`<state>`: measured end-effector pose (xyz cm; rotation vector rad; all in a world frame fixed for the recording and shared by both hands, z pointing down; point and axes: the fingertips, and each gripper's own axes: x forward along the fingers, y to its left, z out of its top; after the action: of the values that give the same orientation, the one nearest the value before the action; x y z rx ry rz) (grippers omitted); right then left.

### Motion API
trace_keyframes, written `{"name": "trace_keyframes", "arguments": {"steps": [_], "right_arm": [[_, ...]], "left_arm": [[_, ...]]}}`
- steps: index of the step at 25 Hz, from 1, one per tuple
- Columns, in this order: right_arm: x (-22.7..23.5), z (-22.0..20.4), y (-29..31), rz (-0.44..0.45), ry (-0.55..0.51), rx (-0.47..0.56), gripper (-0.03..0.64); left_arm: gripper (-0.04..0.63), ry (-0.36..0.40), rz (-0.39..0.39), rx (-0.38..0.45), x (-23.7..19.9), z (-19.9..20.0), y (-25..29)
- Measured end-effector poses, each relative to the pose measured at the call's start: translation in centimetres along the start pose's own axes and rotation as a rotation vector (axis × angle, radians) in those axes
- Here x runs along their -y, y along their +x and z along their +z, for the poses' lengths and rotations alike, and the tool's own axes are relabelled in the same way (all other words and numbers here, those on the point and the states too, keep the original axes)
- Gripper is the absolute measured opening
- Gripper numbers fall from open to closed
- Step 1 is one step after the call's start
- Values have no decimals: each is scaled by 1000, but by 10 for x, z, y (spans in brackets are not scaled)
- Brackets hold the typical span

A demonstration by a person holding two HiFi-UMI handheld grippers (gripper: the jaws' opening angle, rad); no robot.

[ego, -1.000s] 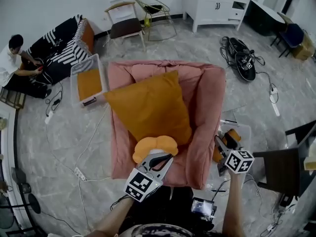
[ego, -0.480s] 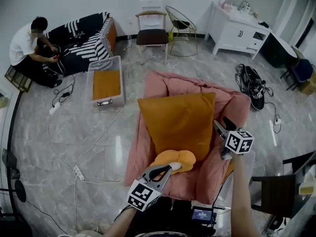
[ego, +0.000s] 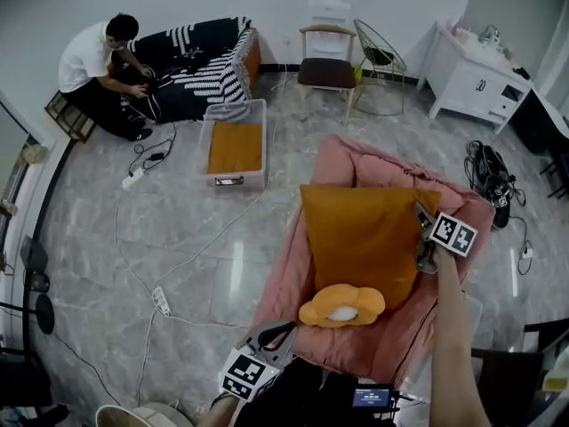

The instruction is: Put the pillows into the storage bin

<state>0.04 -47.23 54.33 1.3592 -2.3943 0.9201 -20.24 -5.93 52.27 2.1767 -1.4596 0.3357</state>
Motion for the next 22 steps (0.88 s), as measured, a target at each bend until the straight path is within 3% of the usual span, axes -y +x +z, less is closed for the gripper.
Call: {"name": "trace_keyframes", "arguments": {"steps": [3,6,10,15,19,22], "right_arm": [[-14,-9,-7,-6,-14,-3,184],[-26,-13,-30,47,49,-5,122],[-51,-9,-70,174,152,25,78],[-102,12,-122,325,220,137,51],[-146,72,-169,413,147,261,42],[-165,113,-212,413,41,365,38]], "left_arm": [[21,-73,41,7,-8,-10,-10],[21,-105,23,24,-4,-7,-8],[21,-20,-27,44,10,17,7],[21,66,-76,88,28,45,16],[21,93,-118,130,44,64,17],[21,121,-153,144,55,63,14]]}}
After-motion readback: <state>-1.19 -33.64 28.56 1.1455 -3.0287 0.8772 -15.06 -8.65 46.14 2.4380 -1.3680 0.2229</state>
